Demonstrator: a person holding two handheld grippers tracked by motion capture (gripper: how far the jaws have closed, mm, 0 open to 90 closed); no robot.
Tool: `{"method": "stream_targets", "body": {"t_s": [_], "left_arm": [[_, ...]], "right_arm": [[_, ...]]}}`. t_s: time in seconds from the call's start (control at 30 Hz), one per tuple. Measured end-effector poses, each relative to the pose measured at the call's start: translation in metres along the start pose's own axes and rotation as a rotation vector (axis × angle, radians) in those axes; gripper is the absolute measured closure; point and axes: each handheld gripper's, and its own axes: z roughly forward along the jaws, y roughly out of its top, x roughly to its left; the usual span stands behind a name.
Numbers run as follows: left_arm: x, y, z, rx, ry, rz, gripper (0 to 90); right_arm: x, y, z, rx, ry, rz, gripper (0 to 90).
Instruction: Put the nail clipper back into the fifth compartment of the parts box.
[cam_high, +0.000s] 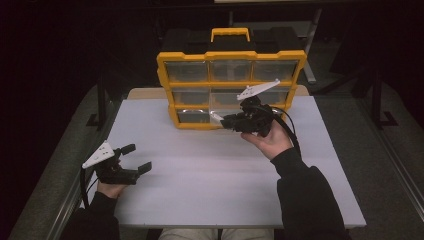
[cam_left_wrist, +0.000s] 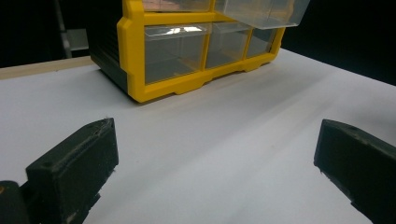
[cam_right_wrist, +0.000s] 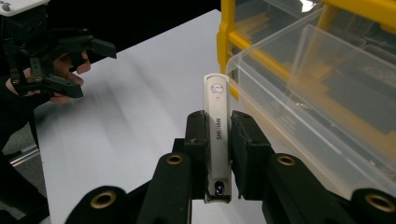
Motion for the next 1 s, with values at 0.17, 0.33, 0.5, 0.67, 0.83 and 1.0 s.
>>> {"method": "stream_targets", "body": {"t_s": [0.17,0.33,0.5,0.67,0.83,1.0], "left_arm": [[0.0,0.0,0.0,0.002,-0.002,0.0,0.0],[0.0,0.0,0.0,0.002,-0.001,0.0,0.0],[0.0,0.0,0.0,0.002,-0.001,-0.001,0.0],[0.0,0.0,0.0,0.002,-0.003,0.0,0.0],[0.0,0.0,0.0,0.001,-0.002,0.0,0.0],[0.0,0.0,0.001,0.0,-0.002,-0.003,0.0]], "right_arm": [[-0.002,0.006,-0.004,-0.01,-0.009,-0.006,75.9],[-0.005,0.013,-0.008,-0.013,-0.023,-0.002,75.9],[-0.007,0.018,-0.008,-0.018,-0.028,-0.006,75.9],[-0.011,0.023,-0.008,-0.018,-0.038,-0.004,75.9],[-0.016,0.028,-0.007,-0.014,-0.05,-0.004,75.9],[-0.021,0.033,-0.008,-0.02,-0.064,-0.002,75.8]]}}
